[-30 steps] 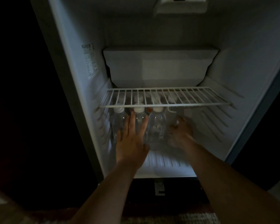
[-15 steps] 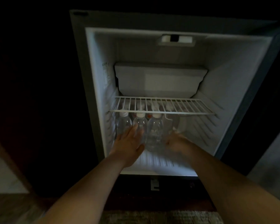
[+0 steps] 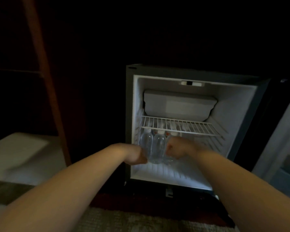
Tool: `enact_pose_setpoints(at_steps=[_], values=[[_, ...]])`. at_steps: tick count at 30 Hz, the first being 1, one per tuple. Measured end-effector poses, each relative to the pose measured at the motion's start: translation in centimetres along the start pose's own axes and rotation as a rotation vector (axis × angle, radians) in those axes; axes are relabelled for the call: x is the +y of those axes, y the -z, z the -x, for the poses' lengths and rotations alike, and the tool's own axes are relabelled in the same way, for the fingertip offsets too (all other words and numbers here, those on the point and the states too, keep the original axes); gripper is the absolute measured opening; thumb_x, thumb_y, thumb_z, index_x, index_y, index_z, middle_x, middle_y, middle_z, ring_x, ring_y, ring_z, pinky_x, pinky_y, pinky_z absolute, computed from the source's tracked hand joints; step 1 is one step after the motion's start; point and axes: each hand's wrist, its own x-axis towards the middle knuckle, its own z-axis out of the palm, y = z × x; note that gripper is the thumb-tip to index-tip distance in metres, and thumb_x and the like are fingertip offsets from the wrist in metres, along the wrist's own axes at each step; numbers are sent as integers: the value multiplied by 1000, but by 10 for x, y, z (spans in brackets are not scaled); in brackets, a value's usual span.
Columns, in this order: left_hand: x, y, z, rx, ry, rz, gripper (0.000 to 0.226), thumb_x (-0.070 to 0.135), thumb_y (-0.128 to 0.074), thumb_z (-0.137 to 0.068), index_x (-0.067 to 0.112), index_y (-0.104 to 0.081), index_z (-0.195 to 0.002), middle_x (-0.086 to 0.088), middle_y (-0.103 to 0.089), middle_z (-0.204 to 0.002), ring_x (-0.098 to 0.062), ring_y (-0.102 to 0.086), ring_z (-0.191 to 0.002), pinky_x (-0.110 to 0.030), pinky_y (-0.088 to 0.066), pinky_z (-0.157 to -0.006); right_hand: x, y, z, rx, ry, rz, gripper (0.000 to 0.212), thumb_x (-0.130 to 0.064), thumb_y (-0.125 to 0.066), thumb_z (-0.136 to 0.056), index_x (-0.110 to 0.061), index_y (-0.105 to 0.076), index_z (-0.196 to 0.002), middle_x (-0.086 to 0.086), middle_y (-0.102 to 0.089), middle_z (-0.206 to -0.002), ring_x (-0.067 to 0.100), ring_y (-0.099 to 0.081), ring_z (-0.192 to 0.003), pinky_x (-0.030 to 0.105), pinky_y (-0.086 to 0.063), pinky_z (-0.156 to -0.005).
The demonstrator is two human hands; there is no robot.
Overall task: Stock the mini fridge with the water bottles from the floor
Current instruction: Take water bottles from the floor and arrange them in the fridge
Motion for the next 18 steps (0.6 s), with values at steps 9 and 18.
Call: enact_pose_setpoints(at_steps=[9,18], values=[[-52,20,100,28,94,130,47,44,-37,-97,13,-54,-127,-8,-58,-119,-21,-54,-106,-31,-41,-92,-103,39,56,-57,206,43,20,-21,-53,-90,-7,-67,-88,14,-67,-88,21,-57,-76,28,-45,-73],[-106,-5,201,111,210,66,50,45,-34,-98,7,-58,-118,-11,-60,-115,-28,-57,-105,-35,-43,-87,-238,17,110,-116,454,99,28,-27,-53,-94,-6,-67,-105,5,-58,-84,21,-56,-81,31,-45,-73]])
